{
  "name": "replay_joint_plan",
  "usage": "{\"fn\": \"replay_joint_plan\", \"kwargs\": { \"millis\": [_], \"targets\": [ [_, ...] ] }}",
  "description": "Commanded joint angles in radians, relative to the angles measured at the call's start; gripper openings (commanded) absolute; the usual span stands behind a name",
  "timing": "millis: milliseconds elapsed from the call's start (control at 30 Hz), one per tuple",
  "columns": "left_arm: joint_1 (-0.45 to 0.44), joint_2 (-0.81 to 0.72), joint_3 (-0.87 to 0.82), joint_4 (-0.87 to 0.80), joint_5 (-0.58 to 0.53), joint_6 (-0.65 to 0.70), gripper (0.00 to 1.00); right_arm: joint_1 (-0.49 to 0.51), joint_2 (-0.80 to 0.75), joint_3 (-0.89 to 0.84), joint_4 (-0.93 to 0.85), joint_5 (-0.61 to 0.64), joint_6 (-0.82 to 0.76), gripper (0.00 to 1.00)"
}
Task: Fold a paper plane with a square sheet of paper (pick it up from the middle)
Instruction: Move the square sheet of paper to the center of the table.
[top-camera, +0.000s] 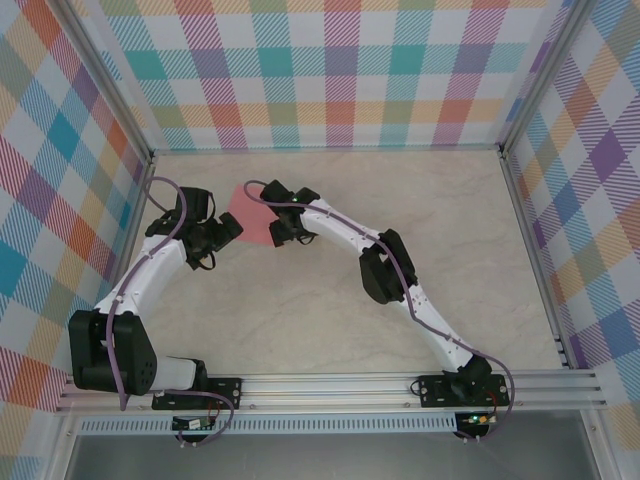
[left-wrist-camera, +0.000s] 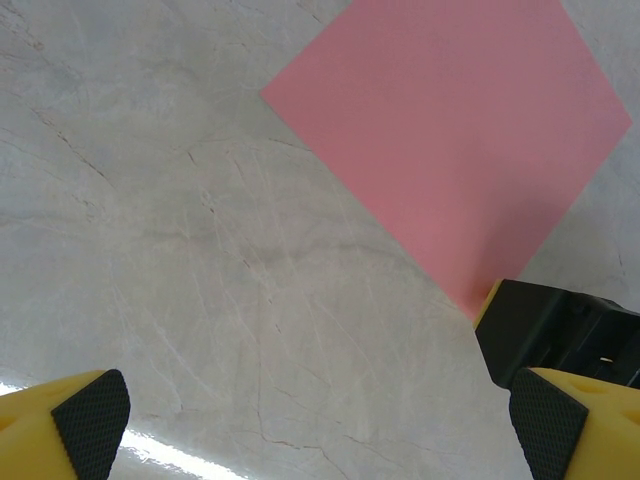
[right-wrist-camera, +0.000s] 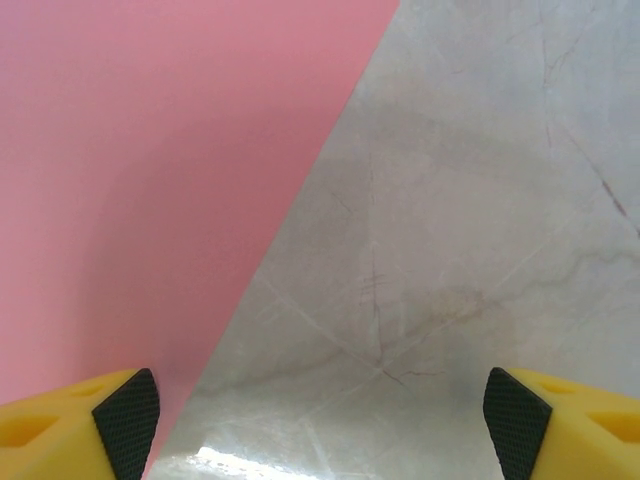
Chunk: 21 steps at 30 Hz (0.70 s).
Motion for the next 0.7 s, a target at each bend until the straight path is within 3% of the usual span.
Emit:
{"fn": "replay_joint_plan", "kwargs": {
  "millis": [0,200,400,500,667],
  "targets": [
    [0.014,-0.003,-0.006,-0.032,-0.006,-0.011,1.0,0.005,-0.028,-0.118,-0.096,0.039,-0.121,0.86],
    [0.015,0.005,-0.028,-0.014,0.01,-0.013,1.0,-0.018,-0.37,-0.708,0.13,-0.021,-0.224,0.87],
    [0.015,0.022,-0.035,-0.004,0.023,-0.017,1.0,-0.096,-0.597,-1.066,0.188,-0.036,-0.222,0.87],
    [0.015,0.026,-0.039,0.005,0.036,-0.022,1.0,-0.126,-0.662,-1.088,0.174,-0.031,-0.183,0.86],
    [0.015,0.045,-0.046,0.023,0.074,-0.05,1.0,-0.09,-0.672,-0.897,0.141,-0.156,-0.037,0.84]
  ]
}}
